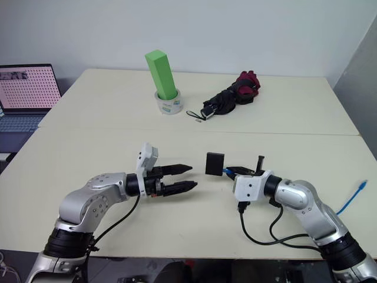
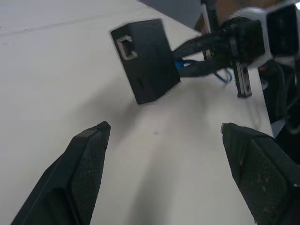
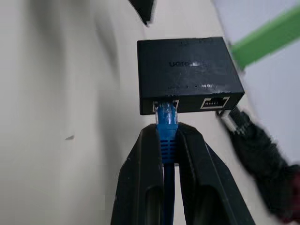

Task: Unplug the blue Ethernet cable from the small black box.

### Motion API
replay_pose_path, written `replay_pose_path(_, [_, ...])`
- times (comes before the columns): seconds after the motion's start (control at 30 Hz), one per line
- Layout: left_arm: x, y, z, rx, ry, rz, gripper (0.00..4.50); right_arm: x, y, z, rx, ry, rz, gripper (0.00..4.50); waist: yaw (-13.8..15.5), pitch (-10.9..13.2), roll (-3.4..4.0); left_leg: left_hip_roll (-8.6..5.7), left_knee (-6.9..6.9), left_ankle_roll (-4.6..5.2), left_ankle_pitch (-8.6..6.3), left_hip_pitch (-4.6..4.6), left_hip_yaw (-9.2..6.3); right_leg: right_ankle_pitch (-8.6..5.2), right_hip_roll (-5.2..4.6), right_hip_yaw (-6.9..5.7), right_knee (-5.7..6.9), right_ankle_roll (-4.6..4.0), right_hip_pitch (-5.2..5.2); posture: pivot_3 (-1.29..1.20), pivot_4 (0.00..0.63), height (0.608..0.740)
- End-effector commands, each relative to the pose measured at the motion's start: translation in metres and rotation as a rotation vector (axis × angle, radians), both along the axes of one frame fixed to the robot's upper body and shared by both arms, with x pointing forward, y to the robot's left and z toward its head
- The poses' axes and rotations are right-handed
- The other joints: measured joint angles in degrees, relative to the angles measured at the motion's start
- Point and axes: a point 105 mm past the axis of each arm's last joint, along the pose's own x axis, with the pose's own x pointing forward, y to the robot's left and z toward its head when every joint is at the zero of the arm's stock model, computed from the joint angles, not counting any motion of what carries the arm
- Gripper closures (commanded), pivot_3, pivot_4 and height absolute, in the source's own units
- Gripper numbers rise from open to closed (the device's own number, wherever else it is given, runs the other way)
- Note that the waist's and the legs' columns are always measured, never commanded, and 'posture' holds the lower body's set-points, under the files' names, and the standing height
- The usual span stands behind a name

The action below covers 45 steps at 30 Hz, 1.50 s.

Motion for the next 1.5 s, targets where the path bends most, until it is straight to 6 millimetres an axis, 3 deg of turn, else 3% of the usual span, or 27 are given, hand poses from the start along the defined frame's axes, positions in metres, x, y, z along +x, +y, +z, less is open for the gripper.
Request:
replay_pose_path(0.03, [0.0, -0.002, 0.014, -0.066, 0.021, -0.022, 0.45, -0.007, 0.008, 0.011, -0.017, -0.12, 0.122, 4.36, -0.03, 0.0, 0.0, 0.0, 0.0, 0.0, 0.0, 0.0, 0.0, 0.0, 0.0, 0.0, 0.0, 0.0, 0.0, 0.0, 0.15, 0.74])
replay_pose_path(0.37, [-0.006, -0.015, 0.017, -0.109, 0.044, -0.083, 0.45, -0.008, 0.02, 0.013, -0.018, -0.173, 0.213, 4.36, 0.0, 0.0, 0.0, 0.03, 0.03, -0.01, 0.0, 0.01, 0.0, 0.0, 0.0, 0.0, 0.02, 0.0, 0.0, 0.0, 0.15, 0.74])
replay_pose_path(0.4, [-0.005, -0.016, 0.017, -0.112, 0.044, -0.083, 0.84, -0.008, 0.02, 0.013, -0.019, -0.173, 0.216, 4.36, 0.01, 0.0, 0.0, 0.03, 0.03, -0.01, 0.0, 0.01, 0.0, 0.0, 0.0, -0.01, 0.02, 0.0, 0.0, 0.0, 0.15, 0.74])
replay_pose_path(0.53, [-0.006, -0.018, 0.018, -0.127, 0.043, -0.088, 1.69, -0.009, 0.022, 0.013, -0.017, -0.173, 0.225, 4.36, -0.01, 0.0, 0.0, 0.03, 0.04, -0.01, 0.01, 0.01, 0.01, 0.0, 0.0, 0.0, 0.03, 0.0, 0.0, 0.0, 0.15, 0.74])
replay_pose_path(0.87, [-0.006, -0.02, 0.017, -0.126, 0.034, -0.096, 3.64, -0.012, 0.024, 0.013, -0.013, -0.174, 0.241, 4.36, 0.0, 0.0, 0.0, 0.03, 0.04, -0.01, 0.01, 0.01, 0.0, 0.0, 0.0, 0.0, 0.03, 0.0, 0.0, 0.0, 0.15, 0.74])
replay_pose_path(1.07, [-0.006, -0.019, 0.015, -0.115, 0.03, -0.104, 3.71, -0.012, 0.024, 0.009, -0.067, -0.181, 0.264, 4.36, 0.0, 0.0, 0.0, 0.02, 0.04, -0.01, 0.01, 0.01, 0.01, 0.0, 0.0, 0.01, 0.03, 0.0, 0.0, 0.0, 0.15, 0.74])
replay_pose_path(1.1, [-0.006, -0.019, 0.015, -0.113, 0.028, -0.107, 3.71, -0.011, 0.024, 0.01, -0.069, -0.178, 0.262, 3.65, 0.0, 0.0, 0.0, 0.02, 0.04, -0.01, 0.01, 0.01, 0.01, 0.0, 0.0, 0.0, 0.03, 0.0, 0.0, 0.0, 0.15, 0.74])
replay_pose_path(1.27, [-0.006, -0.02, 0.015, -0.108, 0.017, -0.124, 3.71, -0.014, 0.012, 0.009, -0.127, -0.075, 0.247, 2.48, 0.09, 0.0, 0.0, 0.01, 0.04, -0.01, 0.01, 0.0, 0.01, 0.0, -0.01, 0.01, 0.02, 0.0, 0.0, 0.0, 0.15, 0.74])
replay_pose_path(1.4, [-0.008, -0.02, 0.014, -0.084, -0.005, -0.16, 3.71, -0.027, 0.005, 0.017, -0.062, 0.106, 0.221, 2.35, 0.09, 0.01, 0.01, 0.03, 0.05, -0.01, 0.01, 0.0, -0.03, 0.0, -0.01, -0.03, 0.02, 0.0, 0.01, 0.0, 0.15, 0.74])
replay_pose_path(1.47, [-0.009, -0.019, 0.012, -0.062, -0.021, -0.186, 3.71, -0.033, 0.001, 0.025, 0.013, 0.23, 0.181, 2.35, 0.11, 0.01, 0.01, 0.04, 0.05, -0.01, 0.0, -0.01, -0.02, 0.0, -0.01, -0.02, 0.02, 0.0, 0.02, 0.0, 0.15, 0.74])
replay_pose_path(1.5, [-0.011, -0.02, 0.013, -0.052, -0.038, -0.21, 3.71, -0.035, 0.002, 0.033, 0.135, 0.37, 0.147, 2.35, 0.11, 0.01, 0.01, 0.03, 0.05, -0.01, 0.0, -0.01, -0.03, 0.0, -0.01, -0.03, 0.01, 0.0, 0.04, 0.0, 0.15, 0.74])
